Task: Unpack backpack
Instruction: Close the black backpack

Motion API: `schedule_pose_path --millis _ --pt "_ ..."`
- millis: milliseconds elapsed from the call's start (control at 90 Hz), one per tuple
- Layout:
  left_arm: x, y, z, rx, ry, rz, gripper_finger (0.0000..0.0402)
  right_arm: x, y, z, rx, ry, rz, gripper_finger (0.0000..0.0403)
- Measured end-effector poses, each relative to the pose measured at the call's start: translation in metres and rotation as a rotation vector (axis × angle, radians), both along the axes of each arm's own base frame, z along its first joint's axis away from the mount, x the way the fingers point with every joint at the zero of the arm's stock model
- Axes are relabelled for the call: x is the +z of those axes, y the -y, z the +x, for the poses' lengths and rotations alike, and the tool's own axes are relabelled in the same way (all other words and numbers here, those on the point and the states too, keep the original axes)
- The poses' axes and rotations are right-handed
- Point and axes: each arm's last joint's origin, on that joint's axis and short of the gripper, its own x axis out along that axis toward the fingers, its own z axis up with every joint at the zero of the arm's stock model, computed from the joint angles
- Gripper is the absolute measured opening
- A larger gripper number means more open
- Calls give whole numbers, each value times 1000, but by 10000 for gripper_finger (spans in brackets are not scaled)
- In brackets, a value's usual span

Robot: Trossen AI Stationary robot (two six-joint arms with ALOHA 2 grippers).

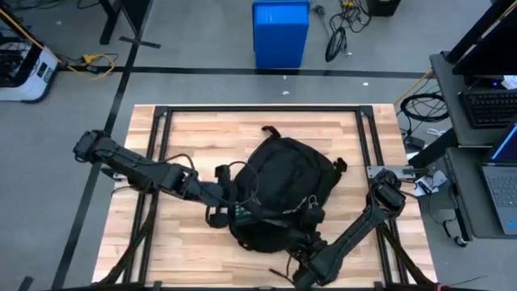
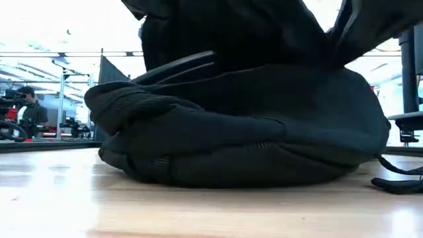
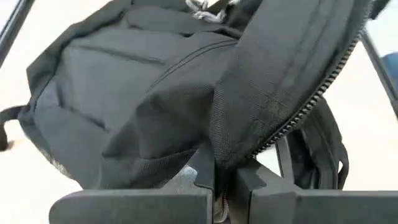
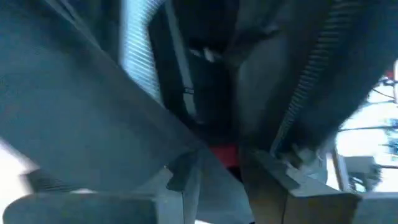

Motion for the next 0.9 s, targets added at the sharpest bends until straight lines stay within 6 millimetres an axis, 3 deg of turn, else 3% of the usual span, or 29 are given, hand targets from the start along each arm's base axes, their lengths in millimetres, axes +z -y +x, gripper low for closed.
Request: schedule_pose_path --millis 200,367,678,900 --pt "0 10 -3 75 46 6 0 10 -37 -13 146 98 78 93" --pt "1 15 -5 63 60 -2 0 -1 -52 -13 280 111 81 93" --pt "-21 30 5 38 -6 18 0 -12 -48 1 352 107 -71 108" --pt "-37 38 12 68 -42 0 0 -15 -30 29 375 34 -47 131"
